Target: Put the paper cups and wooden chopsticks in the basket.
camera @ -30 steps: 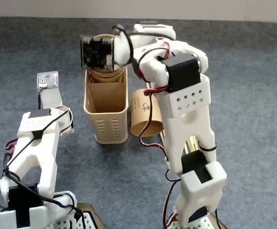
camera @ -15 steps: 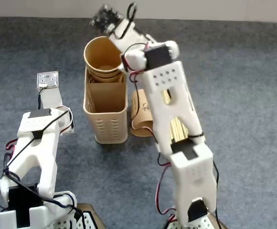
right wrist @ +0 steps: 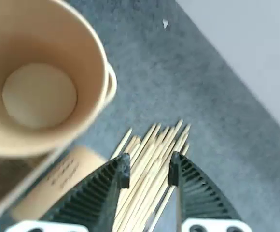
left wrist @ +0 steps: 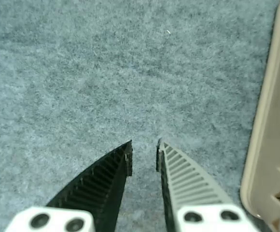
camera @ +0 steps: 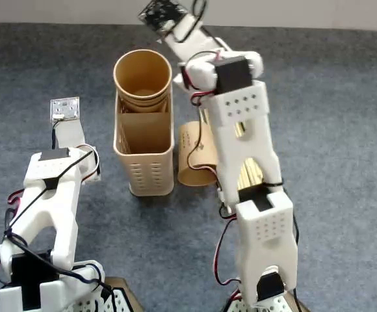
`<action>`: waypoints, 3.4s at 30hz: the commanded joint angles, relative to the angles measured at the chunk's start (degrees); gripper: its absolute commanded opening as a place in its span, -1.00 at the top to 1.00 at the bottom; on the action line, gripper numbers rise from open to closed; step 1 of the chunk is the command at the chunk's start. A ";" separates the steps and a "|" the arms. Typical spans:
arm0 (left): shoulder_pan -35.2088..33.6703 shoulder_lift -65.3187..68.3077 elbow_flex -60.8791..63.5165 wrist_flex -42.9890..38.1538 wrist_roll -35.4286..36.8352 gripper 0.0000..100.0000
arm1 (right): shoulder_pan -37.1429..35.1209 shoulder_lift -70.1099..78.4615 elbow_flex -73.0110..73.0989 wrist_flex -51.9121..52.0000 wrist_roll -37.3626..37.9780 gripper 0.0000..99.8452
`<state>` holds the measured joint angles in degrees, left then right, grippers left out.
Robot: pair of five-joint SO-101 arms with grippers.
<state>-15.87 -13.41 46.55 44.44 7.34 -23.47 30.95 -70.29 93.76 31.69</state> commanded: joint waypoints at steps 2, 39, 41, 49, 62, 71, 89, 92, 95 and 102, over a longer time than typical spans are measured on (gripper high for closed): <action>1.01 -1.19 -0.22 -0.70 -0.70 0.78 | 6.29 -3.03 3.21 7.25 3.25 0.71; 0.92 5.49 -3.21 -2.20 -0.79 0.78 | -2.24 -124.35 161.89 -64.22 7.47 0.65; 0.92 5.49 -3.21 -2.20 -0.79 0.78 | -2.33 -124.26 162.42 -65.89 7.47 0.65; 0.92 5.67 -3.21 -2.29 -0.79 0.78 | -2.07 -124.09 165.41 -64.92 8.62 0.65; 0.92 5.85 -3.21 -2.29 -0.79 0.78 | 1.54 -81.19 138.24 -64.92 1.23 0.65; 0.92 5.41 -3.21 -2.02 -0.79 0.78 | -2.07 -79.52 140.18 -68.00 9.14 0.56; 0.92 5.67 -3.21 -2.02 -0.79 0.78 | -1.36 -53.93 135.60 -89.01 9.49 0.60; 0.92 5.76 -3.21 -2.02 -0.79 0.78 | 0.13 -48.57 130.07 -88.57 9.49 0.97; 0.92 5.85 -3.21 -2.02 -0.79 0.78 | 4.00 -47.60 125.67 -85.32 9.32 0.97; 1.19 5.85 -3.21 -2.02 -0.79 0.78 | 9.71 -52.44 104.13 -52.00 9.58 0.99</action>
<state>-15.78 -7.34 45.32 42.86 7.34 -16.70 -17.41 48.57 22.90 40.66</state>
